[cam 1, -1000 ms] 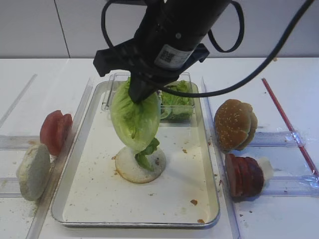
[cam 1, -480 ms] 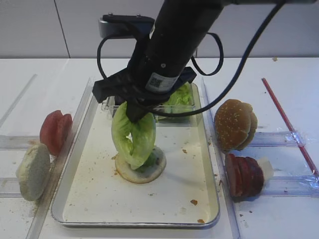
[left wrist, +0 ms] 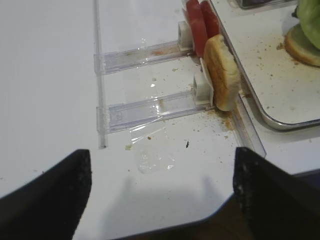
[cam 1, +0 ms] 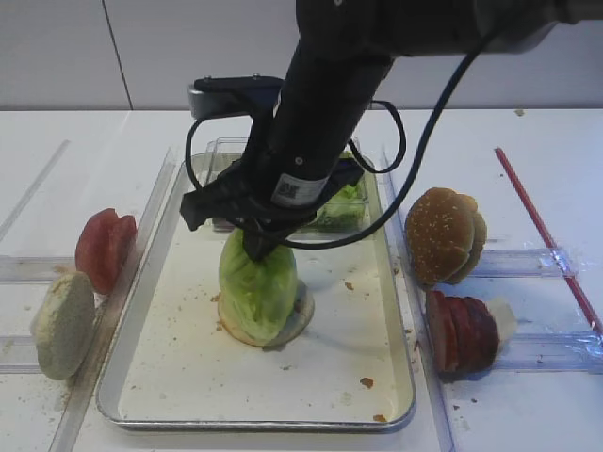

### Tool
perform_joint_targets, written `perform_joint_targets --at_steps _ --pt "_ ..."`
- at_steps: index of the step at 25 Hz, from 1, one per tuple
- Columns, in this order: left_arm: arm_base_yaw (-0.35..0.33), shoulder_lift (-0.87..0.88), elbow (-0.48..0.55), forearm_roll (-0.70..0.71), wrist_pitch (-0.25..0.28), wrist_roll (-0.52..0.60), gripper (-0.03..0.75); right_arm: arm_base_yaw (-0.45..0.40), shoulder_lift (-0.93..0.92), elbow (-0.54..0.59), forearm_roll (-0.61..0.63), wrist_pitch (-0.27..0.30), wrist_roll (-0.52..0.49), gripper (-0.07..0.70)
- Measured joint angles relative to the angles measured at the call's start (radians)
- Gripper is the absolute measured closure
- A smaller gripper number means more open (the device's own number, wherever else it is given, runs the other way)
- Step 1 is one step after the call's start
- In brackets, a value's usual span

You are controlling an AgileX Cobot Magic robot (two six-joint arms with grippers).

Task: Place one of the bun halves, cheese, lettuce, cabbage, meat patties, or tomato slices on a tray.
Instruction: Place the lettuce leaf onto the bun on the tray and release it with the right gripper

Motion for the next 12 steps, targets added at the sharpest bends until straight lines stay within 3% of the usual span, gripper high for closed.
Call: perform_joint_targets --at_steps 12 --pt "0.0 0.0 0.0 0.0 0.0 0.0 0.182 0.0 0.068 0.0 -0.004 0.002 -0.002 0.615"
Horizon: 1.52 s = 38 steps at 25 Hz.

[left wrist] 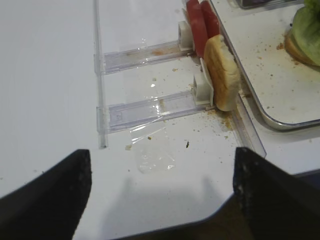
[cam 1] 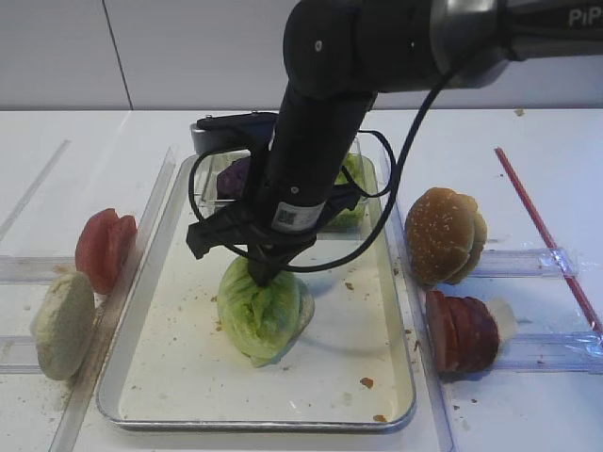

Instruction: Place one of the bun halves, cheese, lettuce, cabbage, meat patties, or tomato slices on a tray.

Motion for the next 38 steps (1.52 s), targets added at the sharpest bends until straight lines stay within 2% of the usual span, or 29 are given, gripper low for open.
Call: perform_joint_targets --at_steps 4,7,14,16,21,24,27,31,38 --pt "0.0 0.0 0.0 0.0 0.0 0.0 0.182 0.0 0.002 0.0 -0.011 0.0 0.0 0.615" --pt "0.0 0.0 0.0 0.0 0.0 0.0 0.182 0.0 0.002 0.0 -0.015 0.0 0.0 0.582" --pt "0.0 0.0 0.0 0.0 0.0 0.0 0.182 0.0 0.003 0.0 -0.028 -0.016 0.0 0.3" --pt "0.0 0.0 0.0 0.0 0.0 0.0 0.182 0.0 0.003 -0.002 -0.032 -0.019 0.0 0.26" --pt "0.0 0.0 0.0 0.0 0.0 0.0 0.182 0.0 0.003 -0.041 -0.034 -0.009 0.004 0.234" --pt "0.0 0.0 0.0 0.0 0.0 0.0 0.182 0.0 0.006 -0.072 -0.036 0.021 0.006 0.201" --pt "0.0 0.0 0.0 0.0 0.0 0.0 0.182 0.0 0.006 -0.112 -0.036 0.08 0.02 0.165" --pt "0.0 0.0 0.0 0.0 0.0 0.0 0.182 0.0 0.006 -0.17 -0.036 0.172 0.027 0.157" --pt "0.0 0.0 0.0 0.0 0.0 0.0 0.182 0.0 0.006 -0.25 -0.036 0.254 0.073 0.155"
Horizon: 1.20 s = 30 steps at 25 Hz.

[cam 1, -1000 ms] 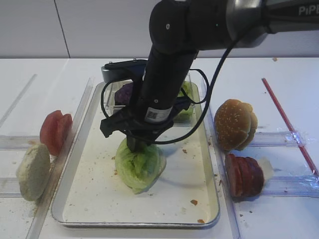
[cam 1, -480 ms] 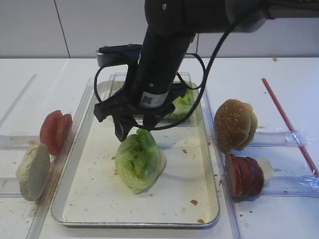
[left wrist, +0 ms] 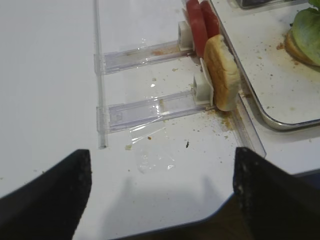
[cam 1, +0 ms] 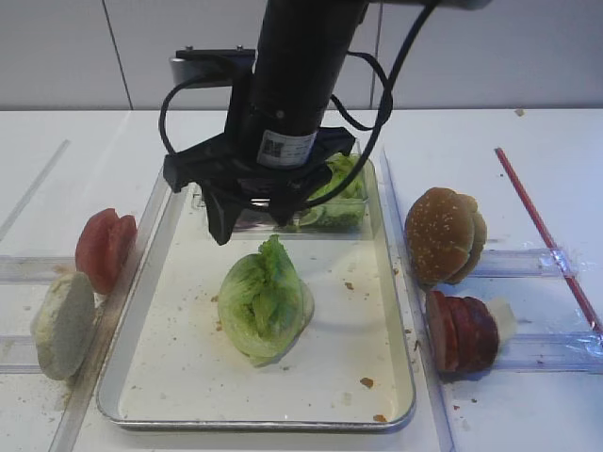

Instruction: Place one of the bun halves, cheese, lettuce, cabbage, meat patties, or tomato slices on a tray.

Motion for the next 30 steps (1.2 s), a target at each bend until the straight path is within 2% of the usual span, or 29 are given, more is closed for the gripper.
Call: perform_joint_targets --at_steps 5,19,22,30 --pt "0.0 0.0 0.0 0.0 0.0 0.0 0.182 0.0 -0.002 -0.041 0.01 0.015 0.038 0.155" --pt "0.0 0.0 0.0 0.0 0.0 0.0 0.182 -0.006 -0.038 -0.047 0.038 0.021 0.115 0.161" --pt "0.0 0.0 0.0 0.0 0.0 0.0 0.182 -0.04 -0.038 -0.047 0.04 0.021 0.131 0.162" --pt "0.0 0.0 0.0 0.0 0.0 0.0 0.182 -0.207 -0.044 -0.047 0.048 0.021 0.121 0.162"
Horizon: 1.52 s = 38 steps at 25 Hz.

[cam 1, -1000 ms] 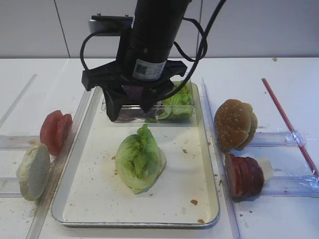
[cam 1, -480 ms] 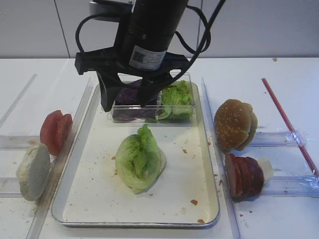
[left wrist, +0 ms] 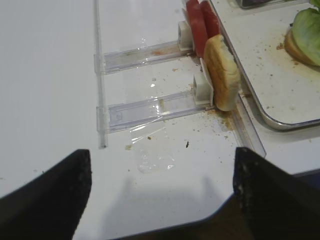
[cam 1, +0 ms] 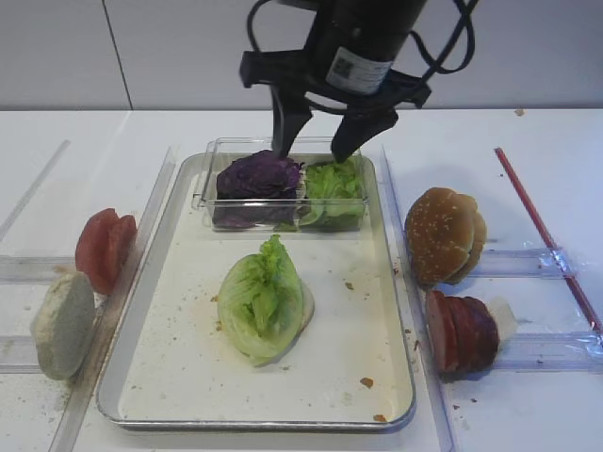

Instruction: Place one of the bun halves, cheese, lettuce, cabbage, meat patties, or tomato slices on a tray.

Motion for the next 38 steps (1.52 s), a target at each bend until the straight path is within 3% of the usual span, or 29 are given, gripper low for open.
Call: perform_joint_targets --at_steps 12,19,24,32,38 --pt "0.0 0.0 0.0 0.0 0.0 0.0 0.182 -0.237 -0.003 0.0 -0.023 0.0 -0.077 0.163" --pt "0.0 0.0 0.0 0.0 0.0 0.0 0.182 -0.341 -0.042 0.0 -0.18 0.004 -0.084 0.163" --pt "0.0 0.0 0.0 0.0 0.0 0.0 0.182 -0.422 -0.077 0.0 -0.207 0.004 -0.121 0.163" --pt "0.0 0.0 0.0 0.0 0.0 0.0 0.182 -0.527 -0.163 0.067 -0.209 0.008 -0.14 0.163" --pt "0.0 0.0 0.0 0.0 0.0 0.0 0.182 -0.537 -0.302 0.21 -0.224 0.008 -0.14 0.163"
